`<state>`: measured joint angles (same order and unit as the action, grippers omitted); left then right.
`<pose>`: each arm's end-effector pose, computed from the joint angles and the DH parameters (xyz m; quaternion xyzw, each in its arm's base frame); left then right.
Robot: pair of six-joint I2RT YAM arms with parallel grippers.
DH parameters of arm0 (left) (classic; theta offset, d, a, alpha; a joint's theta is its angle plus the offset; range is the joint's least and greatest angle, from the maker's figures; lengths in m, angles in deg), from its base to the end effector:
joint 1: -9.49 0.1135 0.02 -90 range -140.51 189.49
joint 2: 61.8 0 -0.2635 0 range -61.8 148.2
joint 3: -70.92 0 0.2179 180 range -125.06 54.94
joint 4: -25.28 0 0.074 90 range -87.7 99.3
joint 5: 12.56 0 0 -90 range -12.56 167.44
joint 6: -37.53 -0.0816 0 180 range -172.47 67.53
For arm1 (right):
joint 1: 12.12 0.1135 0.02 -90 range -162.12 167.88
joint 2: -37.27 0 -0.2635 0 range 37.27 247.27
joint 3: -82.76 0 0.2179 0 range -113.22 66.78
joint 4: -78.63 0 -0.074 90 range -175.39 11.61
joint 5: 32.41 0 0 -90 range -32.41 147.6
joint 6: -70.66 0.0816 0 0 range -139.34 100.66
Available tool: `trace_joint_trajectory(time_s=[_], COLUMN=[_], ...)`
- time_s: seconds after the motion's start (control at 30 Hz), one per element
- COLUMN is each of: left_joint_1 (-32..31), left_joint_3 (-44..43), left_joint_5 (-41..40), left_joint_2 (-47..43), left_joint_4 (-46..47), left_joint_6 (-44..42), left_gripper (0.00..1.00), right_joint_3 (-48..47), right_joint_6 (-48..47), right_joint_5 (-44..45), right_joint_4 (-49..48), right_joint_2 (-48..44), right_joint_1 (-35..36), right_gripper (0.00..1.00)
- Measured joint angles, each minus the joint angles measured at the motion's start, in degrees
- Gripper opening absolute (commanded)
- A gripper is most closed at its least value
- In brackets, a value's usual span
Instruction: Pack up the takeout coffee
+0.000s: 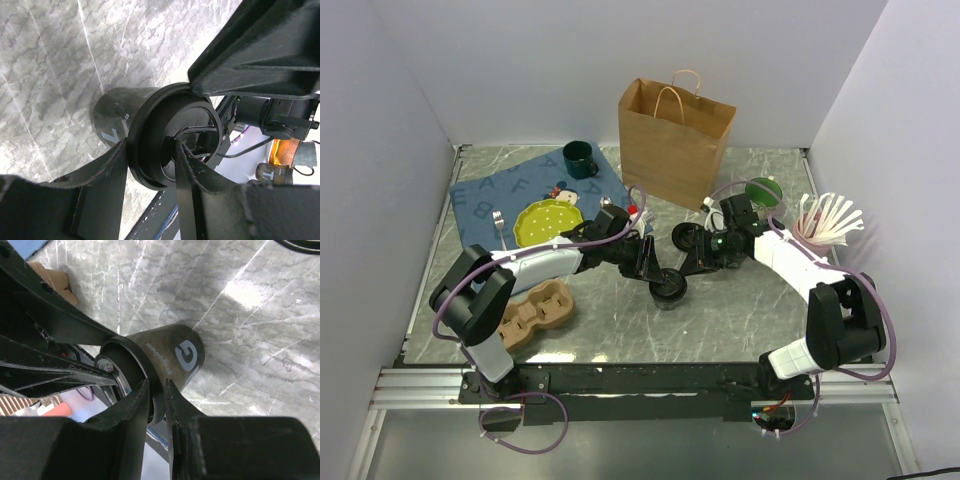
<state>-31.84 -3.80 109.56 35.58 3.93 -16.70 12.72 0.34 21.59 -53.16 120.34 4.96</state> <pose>0.2401 -0.2689 0.1914 0.1508 0.8783 -0.4331 0.1349 0.2420 0.1245 0.2032 -0.0558 0.9228 0.3585 0.1298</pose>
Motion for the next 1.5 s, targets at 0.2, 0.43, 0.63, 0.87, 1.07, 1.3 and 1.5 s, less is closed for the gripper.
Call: trace_joint_trajectory(time_s=[0.2, 0.43, 0.63, 0.87, 1.07, 1.3, 1.5], left_joint_1=[0.0, 0.0, -0.07, -0.15, -0.28, -0.42, -0.57], left_joint_3=[0.52, 2.49, 2.47, 2.54, 2.64, 2.64, 2.62], left_joint_5=[-0.48, -1.03, -1.18, -1.64, -1.99, -1.99, -2.08], left_joint_2=[-0.04, -0.81, -0.79, -0.74, -0.74, -0.48, -0.37], left_joint_4=[0.74, 3.23, 3.26, 3.26, 3.26, 3.41, 3.67], left_joint_6=[0.72, 1.79, 1.97, 2.69, 2.91, 3.04, 3.1], left_gripper=[0.41, 0.41, 0.41, 0.4, 0.4, 0.4, 0.39], right_joint_3=[4.07, 6.54, 3.63, 0.09, 5.7, 12.17, 14.08], right_joint_6=[2.12, 3.43, 4.02, 5.46, 10.84, 18.34, 21.24], right_joint_5=[-2.71, -4.44, -1.55, 1.99, 2.05, 4.55, 7.15], right_joint_4=[-5.27, -8.92, -3.28, 3.96, 4.44, 2.62, 0.46], right_joint_2=[-0.39, -1.64, -2.21, -7.61, -16.04, -17.51, -18.53], right_joint_1=[-1.81, -2.45, -2.45, -2.45, -0.48, 3.54, 3.78], right_gripper=[0.24, 0.3, 0.39, 0.41, 0.42, 0.41, 0.41])
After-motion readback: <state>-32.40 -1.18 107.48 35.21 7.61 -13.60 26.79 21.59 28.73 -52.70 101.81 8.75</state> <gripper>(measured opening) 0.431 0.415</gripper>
